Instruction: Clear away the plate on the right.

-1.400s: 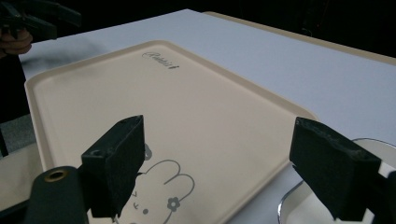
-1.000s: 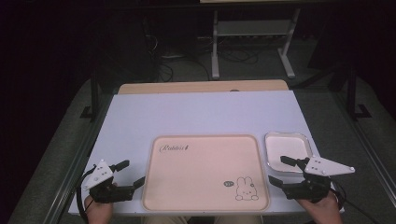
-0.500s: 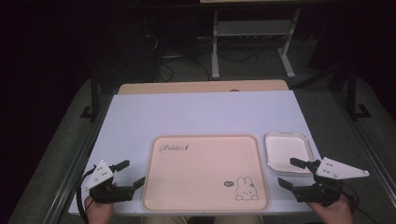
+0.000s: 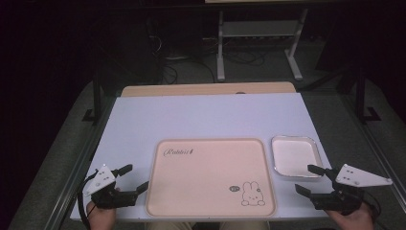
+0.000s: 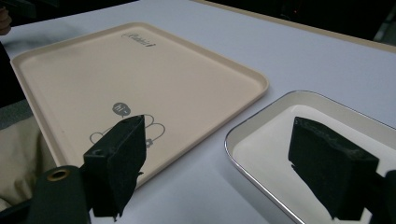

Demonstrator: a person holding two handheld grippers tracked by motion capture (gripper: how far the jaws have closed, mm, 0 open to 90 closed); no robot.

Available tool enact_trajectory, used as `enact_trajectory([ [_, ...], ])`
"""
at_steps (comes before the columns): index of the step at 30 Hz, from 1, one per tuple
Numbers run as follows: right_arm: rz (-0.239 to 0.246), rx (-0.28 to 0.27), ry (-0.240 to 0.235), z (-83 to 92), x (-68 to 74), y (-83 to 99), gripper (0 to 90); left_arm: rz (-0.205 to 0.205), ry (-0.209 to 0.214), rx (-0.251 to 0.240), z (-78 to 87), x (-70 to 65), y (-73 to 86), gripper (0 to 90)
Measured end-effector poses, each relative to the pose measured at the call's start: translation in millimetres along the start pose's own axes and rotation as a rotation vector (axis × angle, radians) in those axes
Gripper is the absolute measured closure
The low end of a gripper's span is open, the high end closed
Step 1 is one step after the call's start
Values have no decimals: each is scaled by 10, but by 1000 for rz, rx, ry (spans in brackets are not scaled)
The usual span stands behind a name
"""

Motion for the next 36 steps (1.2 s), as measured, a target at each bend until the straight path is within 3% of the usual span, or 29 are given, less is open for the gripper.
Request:
enact_trajectory([
  [21, -47, 34, 92, 410, -326, 168, 199, 7, -1, -7, 11, 9, -4, 140],
  [36, -112, 73, 148, 503, -647, 297, 222, 10, -3, -9, 17, 21, -5, 139],
])
Point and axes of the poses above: each handheld gripper's, and its own axes: z roughly backward along the jaws, y roughly out of its underside, x roughly to its left, the point moved 6 cm from there along -z, roughly forward along the jaws, and after that the axes turned 2 degrees about -z, right-handed, at the moved point
